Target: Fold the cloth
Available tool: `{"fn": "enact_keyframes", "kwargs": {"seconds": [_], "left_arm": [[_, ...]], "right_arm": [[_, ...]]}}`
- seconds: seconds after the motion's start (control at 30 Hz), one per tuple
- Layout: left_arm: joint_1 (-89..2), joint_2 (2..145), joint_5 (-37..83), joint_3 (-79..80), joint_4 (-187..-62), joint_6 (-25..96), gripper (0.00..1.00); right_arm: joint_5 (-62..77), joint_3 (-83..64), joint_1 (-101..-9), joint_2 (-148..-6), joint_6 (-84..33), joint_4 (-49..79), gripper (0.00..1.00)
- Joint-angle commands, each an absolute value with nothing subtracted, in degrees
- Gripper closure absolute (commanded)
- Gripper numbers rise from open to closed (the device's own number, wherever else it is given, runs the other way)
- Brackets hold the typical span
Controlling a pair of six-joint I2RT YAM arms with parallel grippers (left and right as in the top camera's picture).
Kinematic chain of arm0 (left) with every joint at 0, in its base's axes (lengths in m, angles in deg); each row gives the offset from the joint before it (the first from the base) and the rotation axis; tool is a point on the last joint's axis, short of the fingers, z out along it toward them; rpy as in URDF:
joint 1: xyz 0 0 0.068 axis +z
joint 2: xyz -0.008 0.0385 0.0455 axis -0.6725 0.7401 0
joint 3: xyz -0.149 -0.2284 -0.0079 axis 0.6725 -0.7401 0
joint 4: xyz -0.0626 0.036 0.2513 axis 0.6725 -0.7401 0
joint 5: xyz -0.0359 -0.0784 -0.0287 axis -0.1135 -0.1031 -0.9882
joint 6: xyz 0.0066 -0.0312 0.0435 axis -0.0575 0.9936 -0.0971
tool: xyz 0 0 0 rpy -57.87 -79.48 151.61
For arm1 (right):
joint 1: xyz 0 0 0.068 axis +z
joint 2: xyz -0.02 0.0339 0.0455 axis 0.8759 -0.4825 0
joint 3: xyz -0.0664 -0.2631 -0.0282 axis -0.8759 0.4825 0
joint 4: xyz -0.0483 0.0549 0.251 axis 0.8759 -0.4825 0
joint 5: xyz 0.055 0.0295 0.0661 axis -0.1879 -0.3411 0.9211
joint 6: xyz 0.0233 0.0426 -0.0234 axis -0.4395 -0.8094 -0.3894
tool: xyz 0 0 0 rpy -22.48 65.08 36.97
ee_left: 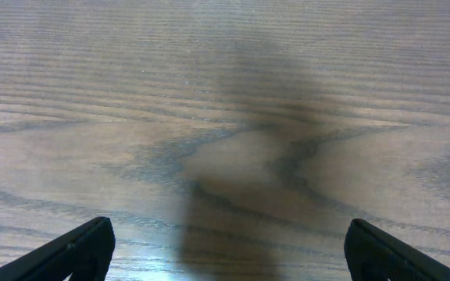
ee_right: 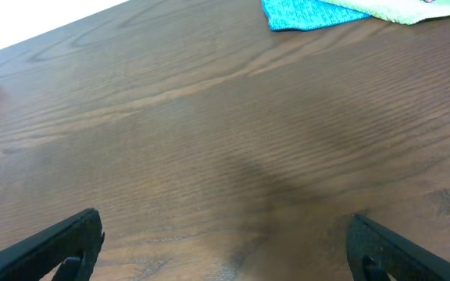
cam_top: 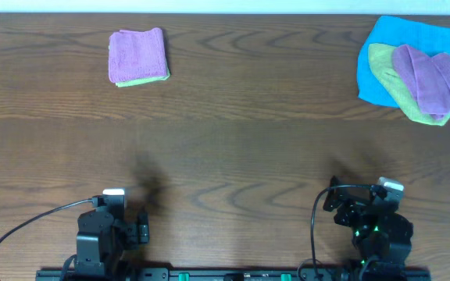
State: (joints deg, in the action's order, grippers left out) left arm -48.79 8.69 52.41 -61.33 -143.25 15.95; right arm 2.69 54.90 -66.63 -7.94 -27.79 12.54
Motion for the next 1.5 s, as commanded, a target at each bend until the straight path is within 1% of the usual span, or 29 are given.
{"fn": "enact_keyframes", "kwargs": {"seconds": [0.0, 0.03, 0.07, 0.13, 0.17, 0.2, 0.27, 0.33, 0.37, 0.4, 0.57, 0.67, 0.8, 0.87, 0.97, 1.07, 1.13, 1.2, 1.3, 1.33, 1.47], "left_arm": [[-48.6, 8.1, 52.6, -62.2, -146.5, 15.8, 0.05], [-48.6, 8.1, 52.6, -62.2, -146.5, 15.8, 0.05], [-48.6, 8.1, 52.6, -62.2, -146.5, 15.8, 0.05], [-48.6, 8.1, 52.6, -62.2, -146.5, 15.8, 0.05], [-48.6, 8.1, 52.6, -62.2, -146.5, 15.8, 0.05], [-48.6, 8.1, 52.6, -62.2, -146.5, 15.8, 0.05], [-48.6, 8.1, 52.6, -62.2, -146.5, 15.8, 0.05], [-48.6, 8.1, 52.6, -62.2, -146.5, 15.8, 0.05], [-48.6, 8.1, 52.6, -62.2, -146.5, 15.8, 0.05], [-48.6, 8.1, 52.6, -62.2, -146.5, 15.8, 0.05], [-48.6, 8.1, 52.6, -62.2, -146.5, 15.8, 0.05], [-48.6, 8.1, 52.6, -62.2, -146.5, 15.8, 0.05], [-48.6, 8.1, 52.6, -62.2, -146.5, 15.8, 0.05], [-48.6, 8.1, 52.6, -62.2, -146.5, 15.8, 0.05], [-48.6, 8.1, 52.6, -62.2, -146.5, 15.8, 0.05], [-48.6, 8.1, 52.6, -62.2, -146.5, 15.8, 0.05], [-48.6, 8.1, 52.6, -62.2, -146.5, 15.8, 0.05], [-48.6, 8.1, 52.6, -62.2, -146.5, 15.8, 0.05], [-48.6, 8.1, 52.6, -62.2, -146.5, 15.8, 0.05], [-48.6, 8.1, 52.6, -62.2, -146.5, 15.8, 0.05], [-48.6, 8.1, 52.6, -62.2, -146.5, 15.8, 0.05]], "right_arm": [[3.3, 55.6, -66.2, -7.7, -28.8, 12.1, 0.01], [4.0, 55.6, -66.2, -7.7, -28.8, 12.1, 0.01], [4.4, 55.6, -66.2, -7.7, -28.8, 12.1, 0.04], [4.7, 55.6, -66.2, -7.7, -28.8, 12.5, 0.16], [4.7, 55.5, -66.2, -7.7, -28.8, 13.4, 0.19], [4.7, 55.2, -66.2, -7.7, -28.8, 14.5, 0.15], [4.7, 53.3, -66.2, -8.1, -28.8, 15.2, 0.12], [4.6, 50.3, -66.3, -10.3, -28.8, 15.1, 0.06], [4.5, 48.8, -66.4, -11.9, -28.8, 15.1, 0.05], [4.0, 47.0, -66.6, -14.1, -28.7, 15.1, 0.03], [-0.9, 34.8, -70.1, -31.1, -28.6, 14.7, 0.02], [-5.5, 24.5, -74.9, -44.5, -29.7, 12.9, 0.01], [-9.5, 14.2, -82.3, -57.4, -33.7, 10.4, 0.01], [-7.4, 9.7, -87.3, -64.1, -37.0, 10.4, 0.01], [1.2, 4.5, -94.7, -73.3, -40.4, 10.4, 0.01], [13.3, -0.7, -100.4, -83.4, -40.6, 10.8, 0.08], [20.6, -4.4, -102.5, -89.9, -36.4, 10.8, 0.07], [27.5, -8.4, -103.8, -96.0, -32.9, 9.5, 0.1], [34.1, -13.8, -105.0, -103.5, -30.6, 5.4, 0.11], [36.3, -16.0, -105.3, -106.7, -27.8, 3.6, 0.11], [36.8, -20.7, -106.3, -113.5, -19.8, -0.6, 0.1]]}}
